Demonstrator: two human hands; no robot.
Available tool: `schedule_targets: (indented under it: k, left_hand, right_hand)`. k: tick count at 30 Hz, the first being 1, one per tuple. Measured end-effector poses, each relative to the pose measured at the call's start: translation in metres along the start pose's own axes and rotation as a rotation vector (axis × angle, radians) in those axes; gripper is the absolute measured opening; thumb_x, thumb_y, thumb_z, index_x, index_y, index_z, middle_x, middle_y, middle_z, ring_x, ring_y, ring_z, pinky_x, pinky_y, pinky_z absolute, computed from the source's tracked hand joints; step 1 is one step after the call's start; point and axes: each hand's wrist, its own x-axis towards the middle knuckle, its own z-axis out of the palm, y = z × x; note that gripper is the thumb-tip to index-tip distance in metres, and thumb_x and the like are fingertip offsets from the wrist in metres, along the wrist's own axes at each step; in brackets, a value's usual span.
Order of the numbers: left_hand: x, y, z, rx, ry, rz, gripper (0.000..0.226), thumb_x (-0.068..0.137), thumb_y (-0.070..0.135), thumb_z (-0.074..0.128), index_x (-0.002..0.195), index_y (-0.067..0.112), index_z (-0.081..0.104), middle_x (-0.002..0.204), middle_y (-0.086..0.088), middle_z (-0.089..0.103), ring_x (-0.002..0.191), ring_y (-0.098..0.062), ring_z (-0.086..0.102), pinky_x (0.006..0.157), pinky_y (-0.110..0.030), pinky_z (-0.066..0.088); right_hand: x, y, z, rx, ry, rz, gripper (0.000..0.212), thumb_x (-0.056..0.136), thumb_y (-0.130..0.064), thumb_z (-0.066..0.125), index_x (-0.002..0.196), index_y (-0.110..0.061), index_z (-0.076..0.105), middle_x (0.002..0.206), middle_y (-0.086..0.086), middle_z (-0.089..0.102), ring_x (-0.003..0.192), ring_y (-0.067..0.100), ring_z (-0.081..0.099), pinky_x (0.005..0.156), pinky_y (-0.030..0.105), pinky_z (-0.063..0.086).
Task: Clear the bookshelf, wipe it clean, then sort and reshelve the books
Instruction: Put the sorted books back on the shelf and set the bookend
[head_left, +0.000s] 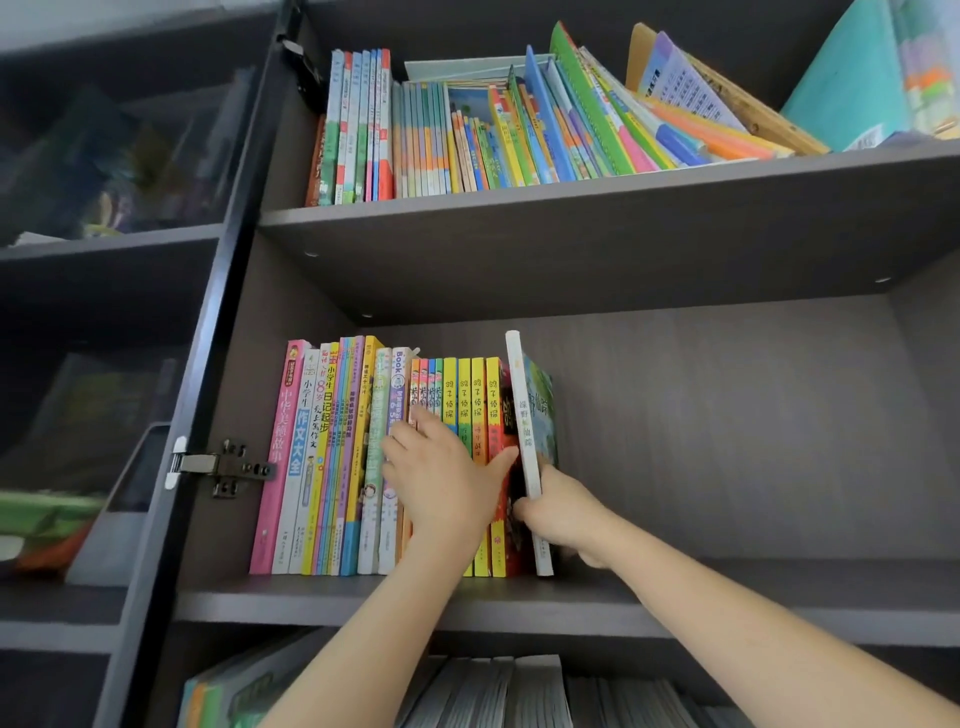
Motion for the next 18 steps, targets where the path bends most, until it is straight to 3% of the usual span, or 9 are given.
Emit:
schedule_targets:
  k: [3,8,11,14,16,18]
  left_hand:
    - [0.002,0.006,0.0,-0.042,-0.072,-0.022,0.123,0.069,0.073,0.063,0.15,0.005,0.002,0.139,-0.018,0.033,0.127,-0.03,0.035,0.103,-0.039,0.037]
    - [-0.007,0.012,0.007,-0.127,-0.2,-0.071,0.131,0.069,0.063,0.071,0.149,0.011,-0.018,0.143,-0.018,0.028,0.129,-0.031,0.036,0.102,-0.042,0.038]
    - [-0.01,0.012,0.008,-0.109,-0.174,-0.052,0.128,0.07,0.063,0.07,0.149,0.011,-0.017,0.141,-0.017,0.03,0.126,-0.03,0.039,0.098,-0.041,0.041]
    - [-0.009,0.01,0.007,-0.127,-0.168,-0.025,0.127,0.071,0.063,0.069,0.149,0.012,-0.016,0.139,-0.017,0.033,0.124,-0.029,0.041,0.098,-0.039,0.043]
    - [-0.008,0.007,0.007,-0.145,-0.172,0.005,0.125,0.071,0.064,0.068,0.15,0.013,-0.015,0.14,-0.017,0.033,0.124,-0.028,0.041,0.097,-0.039,0.043]
    - [-0.009,0.006,0.006,-0.16,-0.183,0.032,0.124,0.071,0.064,0.068,0.15,0.015,-0.013,0.14,-0.016,0.033,0.125,-0.028,0.041,0.098,-0.039,0.044]
  right_hand:
    - [-0.003,-0.001,-0.002,-0.09,0.121,-0.034,0.045,0.091,-0.008,0.049,0.136,-0.01,0.041,0.11,0.009,0.056,0.1,0.026,0.057,0.081,0.033,0.051]
    - [-0.018,-0.013,-0.015,-0.143,0.399,-0.062,0.034,0.098,-0.014,0.047,0.131,-0.009,0.044,0.13,0.013,0.054,0.111,0.028,0.057,0.08,0.032,0.051]
    - [-0.033,-0.021,-0.031,-0.135,0.566,-0.137,0.03,0.098,-0.015,0.047,0.127,-0.008,0.046,0.126,0.015,0.057,0.101,0.029,0.063,0.075,0.04,0.058]
    - [-0.054,-0.023,-0.054,-0.195,0.621,-0.28,0.035,0.098,-0.016,0.046,0.132,-0.008,0.044,0.124,0.014,0.058,0.088,0.024,0.063,0.067,0.04,0.059]
    - [-0.07,-0.025,-0.07,-0.185,0.647,-0.377,0.041,0.098,-0.016,0.046,0.137,-0.009,0.041,0.128,0.011,0.057,0.086,0.019,0.06,0.062,0.032,0.058]
    - [-0.085,-0.028,-0.085,-0.181,0.689,-0.435,0.041,0.097,-0.014,0.046,0.137,-0.008,0.042,0.128,0.008,0.057,0.08,0.012,0.054,0.055,0.013,0.048]
